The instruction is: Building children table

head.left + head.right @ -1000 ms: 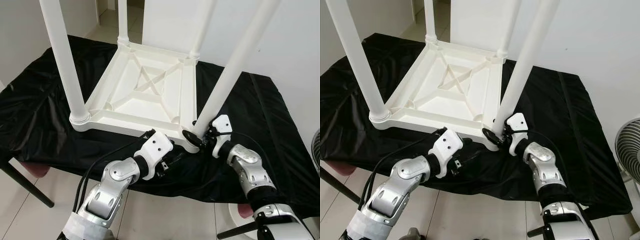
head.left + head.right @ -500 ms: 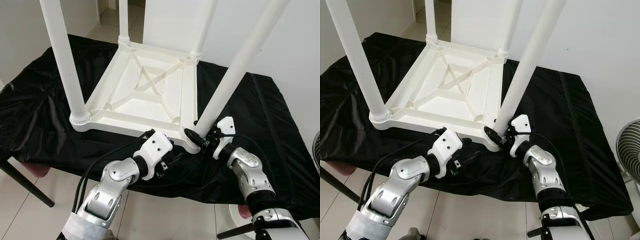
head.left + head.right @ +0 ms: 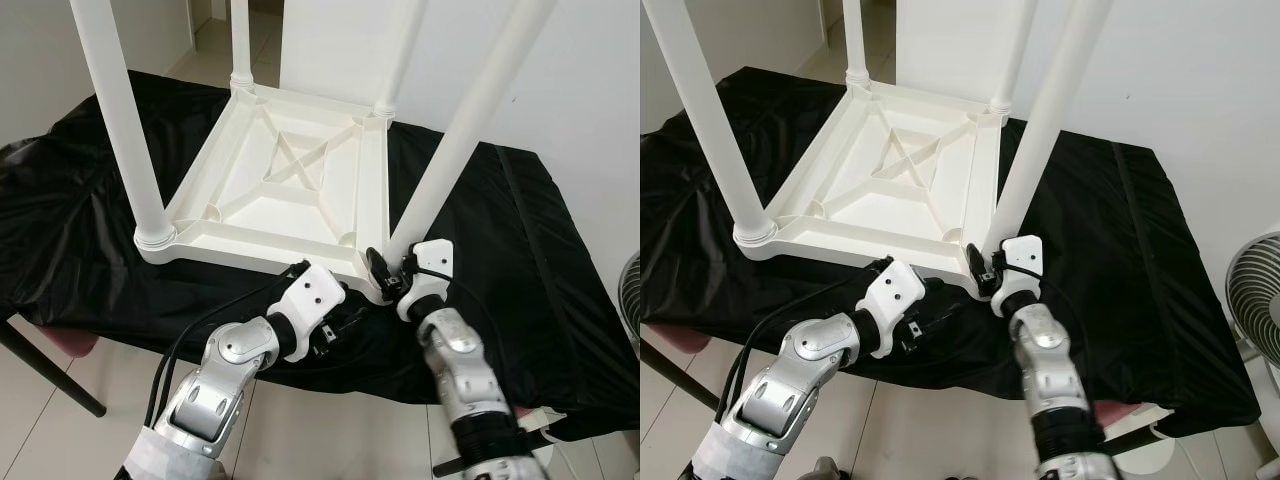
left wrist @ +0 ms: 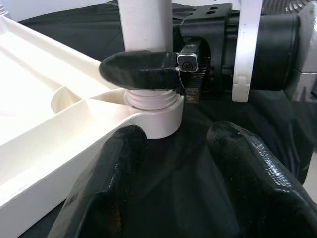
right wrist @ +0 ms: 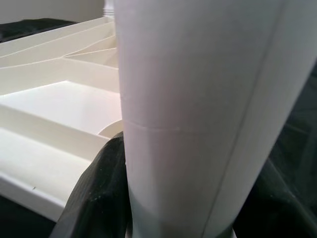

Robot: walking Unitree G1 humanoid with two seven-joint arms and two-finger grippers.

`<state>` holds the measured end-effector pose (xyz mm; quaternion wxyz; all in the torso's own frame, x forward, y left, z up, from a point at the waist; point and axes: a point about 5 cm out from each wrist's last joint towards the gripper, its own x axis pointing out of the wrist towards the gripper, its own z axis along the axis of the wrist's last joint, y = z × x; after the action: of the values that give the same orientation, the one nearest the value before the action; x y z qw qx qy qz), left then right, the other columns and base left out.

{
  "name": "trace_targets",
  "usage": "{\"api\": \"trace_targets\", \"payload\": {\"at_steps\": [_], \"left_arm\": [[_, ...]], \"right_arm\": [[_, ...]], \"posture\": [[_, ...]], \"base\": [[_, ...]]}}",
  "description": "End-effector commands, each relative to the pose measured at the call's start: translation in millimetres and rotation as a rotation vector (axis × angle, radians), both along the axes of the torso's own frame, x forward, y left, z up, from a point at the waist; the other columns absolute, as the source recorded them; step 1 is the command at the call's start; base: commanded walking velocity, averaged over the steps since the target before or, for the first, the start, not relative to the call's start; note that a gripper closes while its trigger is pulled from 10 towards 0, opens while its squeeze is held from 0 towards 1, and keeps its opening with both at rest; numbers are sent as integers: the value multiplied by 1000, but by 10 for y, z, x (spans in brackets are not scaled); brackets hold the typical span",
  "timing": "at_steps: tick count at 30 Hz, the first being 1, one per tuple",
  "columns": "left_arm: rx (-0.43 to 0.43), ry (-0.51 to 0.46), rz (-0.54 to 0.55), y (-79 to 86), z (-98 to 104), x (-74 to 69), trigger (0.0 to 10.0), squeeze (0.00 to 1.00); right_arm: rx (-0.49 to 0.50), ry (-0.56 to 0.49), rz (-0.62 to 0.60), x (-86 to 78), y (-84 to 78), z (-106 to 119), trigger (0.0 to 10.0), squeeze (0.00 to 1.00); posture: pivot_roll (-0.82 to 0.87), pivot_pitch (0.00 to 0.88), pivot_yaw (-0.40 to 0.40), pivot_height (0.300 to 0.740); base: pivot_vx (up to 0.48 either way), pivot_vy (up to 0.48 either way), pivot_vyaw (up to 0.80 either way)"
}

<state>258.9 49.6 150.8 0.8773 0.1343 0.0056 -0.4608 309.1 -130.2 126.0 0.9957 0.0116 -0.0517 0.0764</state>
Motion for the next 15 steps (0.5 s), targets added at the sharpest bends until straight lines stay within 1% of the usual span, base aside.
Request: {"api": "trace_targets", "payload": {"at_steps": [1,2,3,4,5,7,8,9,12,13,15], "left_arm": [[-5,0,17,-25,-4,-9,10000,0],[-5,-1,17,-27,-5,-9,10000,0],[-5,-1,17,-27,-5,-9,10000,0],[-6,-1,17,-28,-3,-8,10000,0],[-7,-1,18,-30,-1,-8,10000,0],[-7,-1,18,-30,-1,-8,10000,0],[-8,-1,16,-33,-1,-10,10000,0],[-9,-1,15,-36,-1,-12,10000,0],[-7,-2,15,-34,-3,-8,10000,0],[-7,-2,18,-30,-2,-3,10000,0],[-8,-3,20,-28,-1,0,10000,0]], "right_arm": [[-29,48,-105,-32,-54,-88,10000,0],[-28,54,-136,-40,-34,-89,10000,0],[-28,54,-136,-40,-34,-89,10000,0],[-19,62,-144,-46,36,-91,10000,0],[-23,63,-128,-52,111,-81,10000,0],[-23,63,-128,-52,111,-81,10000,0],[-32,42,-85,-51,178,-46,10000,0],[-38,37,-71,-55,192,-29,10000,0],[-27,34,-61,-62,167,-21,10000,0],[-15,34,-63,-60,141,-20,10000,443],[-8,35,-70,-62,131,-13,10000,443]], "posture": [[139,74,-101,740],[139,74,-101,740],[139,74,-101,740],[140,73,-103,740],[139,71,-102,740],[139,71,-102,740],[138,69,-100,740],[139,67,-102,740],[141,66,-104,740],[141,67,-105,740],[141,65,-105,740]], "base": [[0,0,0],[0,0,0],[0,0,0],[0,0,0],[0,0,0],[0,0,0],[0,0,0],[0,0,0],[0,0,0],[0,0,0],[0,0,0]]}}
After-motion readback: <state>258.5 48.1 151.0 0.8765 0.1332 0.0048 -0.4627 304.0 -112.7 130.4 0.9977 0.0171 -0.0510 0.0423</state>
